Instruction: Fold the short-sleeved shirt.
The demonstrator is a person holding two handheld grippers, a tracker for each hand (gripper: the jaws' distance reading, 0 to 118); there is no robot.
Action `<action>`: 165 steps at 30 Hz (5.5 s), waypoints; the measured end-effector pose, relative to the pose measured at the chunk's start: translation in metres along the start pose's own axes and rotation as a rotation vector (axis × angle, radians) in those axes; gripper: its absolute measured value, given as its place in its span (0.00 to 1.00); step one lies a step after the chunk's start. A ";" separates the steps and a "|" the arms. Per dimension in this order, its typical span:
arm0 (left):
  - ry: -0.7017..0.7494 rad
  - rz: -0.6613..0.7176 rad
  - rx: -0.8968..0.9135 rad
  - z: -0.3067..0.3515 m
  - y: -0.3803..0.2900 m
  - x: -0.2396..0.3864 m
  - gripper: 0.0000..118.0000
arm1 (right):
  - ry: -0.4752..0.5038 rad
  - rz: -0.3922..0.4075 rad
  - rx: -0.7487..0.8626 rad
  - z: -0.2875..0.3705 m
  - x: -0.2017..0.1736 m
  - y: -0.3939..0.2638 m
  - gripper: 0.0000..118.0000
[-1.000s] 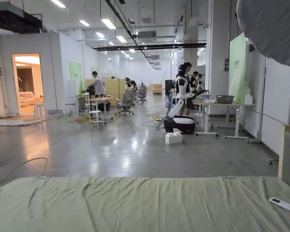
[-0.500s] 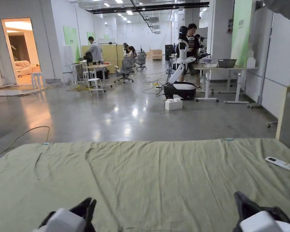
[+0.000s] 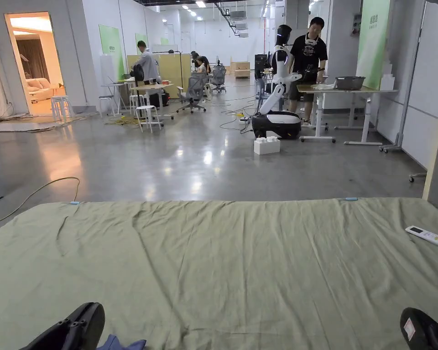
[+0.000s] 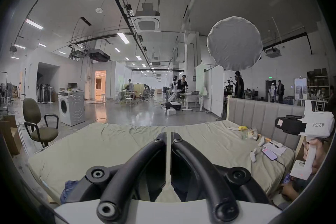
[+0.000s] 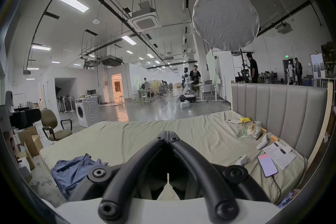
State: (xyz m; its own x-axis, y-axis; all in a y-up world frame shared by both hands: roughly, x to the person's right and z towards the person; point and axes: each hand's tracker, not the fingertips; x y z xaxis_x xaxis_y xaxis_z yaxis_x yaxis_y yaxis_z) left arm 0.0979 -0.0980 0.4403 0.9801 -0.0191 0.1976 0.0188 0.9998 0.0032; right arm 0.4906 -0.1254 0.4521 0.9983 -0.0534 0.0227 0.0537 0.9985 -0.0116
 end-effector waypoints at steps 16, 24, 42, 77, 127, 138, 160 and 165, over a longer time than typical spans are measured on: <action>0.085 0.093 -0.407 -0.039 -0.062 -0.092 0.21 | 0.033 -0.072 -0.087 -0.001 0.003 -0.021 0.00; 0.131 0.212 -0.753 -0.134 -0.191 -0.161 0.77 | 0.038 -0.076 -0.246 -0.014 -0.001 -0.050 0.00; 0.265 0.123 -0.939 -0.215 -0.280 -0.187 0.26 | -0.009 -0.080 -0.493 -0.029 -0.003 -0.093 0.00; -0.651 0.264 -0.881 -0.286 -0.216 0.271 0.04 | -0.394 -0.222 -0.509 0.111 0.128 -0.111 0.00; 0.078 -0.024 -0.051 0.063 0.001 0.006 0.00 | 0.043 -0.007 -0.121 0.057 0.010 -0.015 0.00; 0.040 -0.018 -0.106 0.046 -0.006 0.006 0.00 | 0.047 0.002 -0.140 0.053 0.009 -0.022 0.00; -0.031 0.193 -0.858 -0.275 -0.206 -0.066 0.76 | -0.057 -0.051 -0.437 0.023 0.048 -0.096 0.00; 0.026 0.125 -0.979 -0.320 -0.252 -0.079 0.65 | -0.094 -0.051 -0.500 0.027 0.060 -0.107 0.00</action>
State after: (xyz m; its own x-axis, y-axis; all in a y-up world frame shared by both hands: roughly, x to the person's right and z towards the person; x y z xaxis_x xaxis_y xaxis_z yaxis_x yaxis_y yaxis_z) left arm 0.0785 -0.3485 0.1103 0.9900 0.0751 0.1194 0.0583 0.5527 -0.8314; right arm 0.5439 -0.2350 0.4814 0.9891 -0.0771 0.1255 0.1289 0.8654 -0.4843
